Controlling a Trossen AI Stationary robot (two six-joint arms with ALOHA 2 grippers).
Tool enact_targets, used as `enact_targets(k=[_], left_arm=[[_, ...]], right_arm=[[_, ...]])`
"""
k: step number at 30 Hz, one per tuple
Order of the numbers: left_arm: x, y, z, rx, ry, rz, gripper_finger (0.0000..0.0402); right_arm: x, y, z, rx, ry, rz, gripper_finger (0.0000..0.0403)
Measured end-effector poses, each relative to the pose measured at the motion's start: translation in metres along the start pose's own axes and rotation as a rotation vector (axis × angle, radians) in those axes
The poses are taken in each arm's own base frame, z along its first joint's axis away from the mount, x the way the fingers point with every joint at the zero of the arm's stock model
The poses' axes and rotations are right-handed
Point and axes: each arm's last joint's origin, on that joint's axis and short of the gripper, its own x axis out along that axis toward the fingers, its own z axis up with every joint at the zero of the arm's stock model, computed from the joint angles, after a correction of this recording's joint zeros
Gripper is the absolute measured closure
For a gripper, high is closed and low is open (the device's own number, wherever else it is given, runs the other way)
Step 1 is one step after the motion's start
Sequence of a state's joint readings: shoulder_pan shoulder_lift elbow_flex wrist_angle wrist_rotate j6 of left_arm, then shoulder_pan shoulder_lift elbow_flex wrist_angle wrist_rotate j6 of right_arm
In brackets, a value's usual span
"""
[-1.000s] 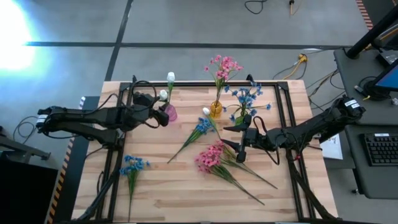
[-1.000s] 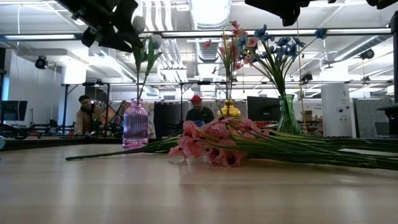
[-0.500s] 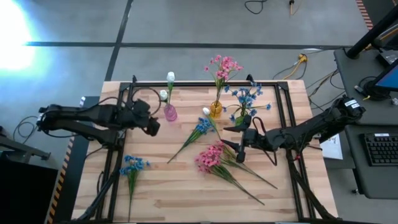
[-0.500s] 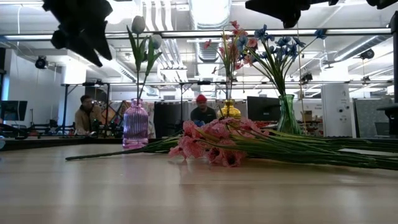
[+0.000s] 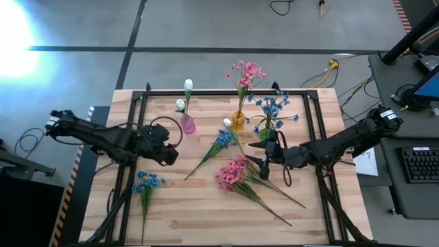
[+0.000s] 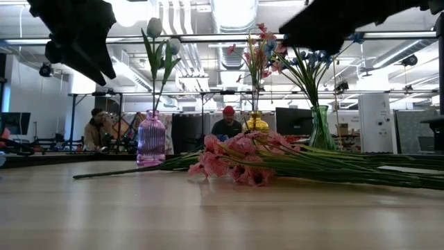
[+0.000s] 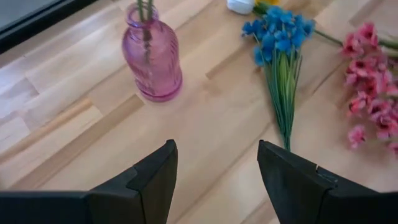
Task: Sort flowers into vase by color
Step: Put the top pink flowers into the yellow vase
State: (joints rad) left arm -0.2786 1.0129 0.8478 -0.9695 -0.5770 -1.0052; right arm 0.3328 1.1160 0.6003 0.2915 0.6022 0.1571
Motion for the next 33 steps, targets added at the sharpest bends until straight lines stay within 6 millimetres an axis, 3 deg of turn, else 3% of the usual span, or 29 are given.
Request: enact_targets(k=[10, 25, 33], left_arm=[[0.012, -0.021, -0.014, 0.087, 0.046, 0.013, 0.0193], [0.037, -0.066, -0.041, 0.254, 0.12, -0.058, 0.0193], [0.05, -0.078, -0.049, 0.288, 0.142, -0.022, 0.0193]], right_arm=[[-0.003, -0.005, -0.026, 0.082, 0.238, -0.038, 0.0183], [-0.012, -0.001, -0.051, 0.391, 0.663, 0.183, 0.0184], [-0.01, 0.01, -0.072, 0.428, 0.831, 0.187, 0.0184]])
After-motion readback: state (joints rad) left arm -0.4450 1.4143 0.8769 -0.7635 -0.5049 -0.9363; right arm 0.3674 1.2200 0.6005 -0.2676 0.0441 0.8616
